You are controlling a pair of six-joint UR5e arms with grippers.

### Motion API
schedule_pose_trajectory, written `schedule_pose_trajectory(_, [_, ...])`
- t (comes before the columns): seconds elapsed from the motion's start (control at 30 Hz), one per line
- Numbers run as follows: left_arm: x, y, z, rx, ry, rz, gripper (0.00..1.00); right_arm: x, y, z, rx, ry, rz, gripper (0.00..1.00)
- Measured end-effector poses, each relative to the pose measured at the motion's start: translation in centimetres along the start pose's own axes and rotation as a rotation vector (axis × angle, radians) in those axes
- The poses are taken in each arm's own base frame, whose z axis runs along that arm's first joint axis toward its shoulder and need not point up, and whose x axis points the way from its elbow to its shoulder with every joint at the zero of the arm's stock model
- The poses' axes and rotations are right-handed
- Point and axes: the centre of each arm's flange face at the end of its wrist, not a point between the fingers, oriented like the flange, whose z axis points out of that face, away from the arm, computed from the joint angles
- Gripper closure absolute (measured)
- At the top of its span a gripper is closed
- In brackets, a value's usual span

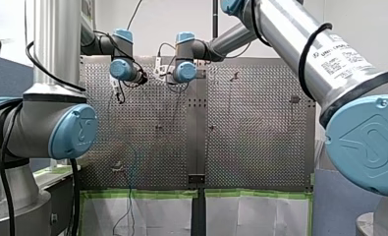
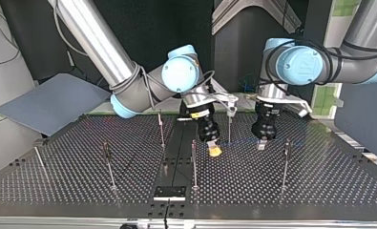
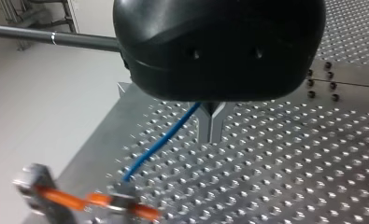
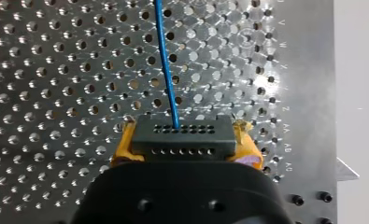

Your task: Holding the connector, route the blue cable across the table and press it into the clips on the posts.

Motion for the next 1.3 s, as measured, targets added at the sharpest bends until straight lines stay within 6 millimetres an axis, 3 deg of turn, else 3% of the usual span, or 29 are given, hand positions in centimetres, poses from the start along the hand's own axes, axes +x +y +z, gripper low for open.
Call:
schedule_pose_trajectory(0.4, [5.0, 0.5, -1.9, -0.026, 0.037, -0.036, 0.99, -3.2, 0.6, -1.0, -0.011, -0.066, -0.012, 1.0])
schedule_pose_trajectory(0.83, [13.7, 2.1, -4.1, -0.083, 0.166, -0.006, 0.99, -8.8, 2.2, -3.0, -0.032, -0.164, -0.032, 1.0])
schedule_pose_trajectory(1.3, [15.6, 2.5, -3.7, -0.073, 0.166, -0.032, 0.99, -18.0, 3.3, -6.0, -0.036, -0.333, -0.067, 1.0])
